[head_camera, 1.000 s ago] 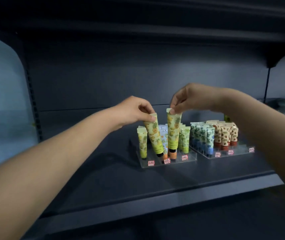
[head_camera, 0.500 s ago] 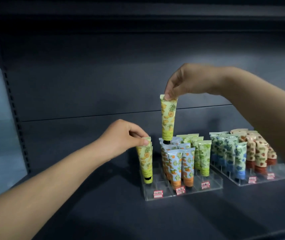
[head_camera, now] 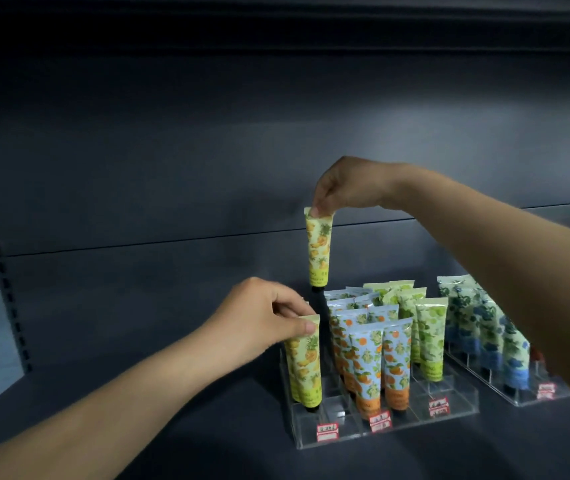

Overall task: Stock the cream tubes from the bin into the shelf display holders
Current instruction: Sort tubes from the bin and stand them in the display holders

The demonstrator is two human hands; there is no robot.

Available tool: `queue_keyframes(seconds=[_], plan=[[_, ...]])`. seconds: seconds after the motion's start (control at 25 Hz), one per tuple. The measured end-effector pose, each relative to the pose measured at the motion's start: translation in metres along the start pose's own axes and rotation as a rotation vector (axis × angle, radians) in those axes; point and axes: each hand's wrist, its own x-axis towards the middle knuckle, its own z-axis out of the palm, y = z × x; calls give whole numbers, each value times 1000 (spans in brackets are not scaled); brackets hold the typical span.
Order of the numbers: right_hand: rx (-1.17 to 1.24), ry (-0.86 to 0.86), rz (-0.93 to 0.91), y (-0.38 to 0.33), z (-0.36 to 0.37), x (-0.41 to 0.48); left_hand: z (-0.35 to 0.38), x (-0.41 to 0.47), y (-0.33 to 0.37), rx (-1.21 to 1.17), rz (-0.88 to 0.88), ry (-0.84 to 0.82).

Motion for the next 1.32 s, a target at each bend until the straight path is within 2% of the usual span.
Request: queue_keyframes(seconds=[0.48, 0.84, 1.32], plan=[[60, -125, 11, 26, 37, 16, -3, 3, 1, 27, -4, -3], [-16, -322, 46, 36, 70, 22, -4, -1, 2, -25, -9, -29], [-119, -437, 44, 31, 74, 14, -8, -4, -1, 2, -20, -39]])
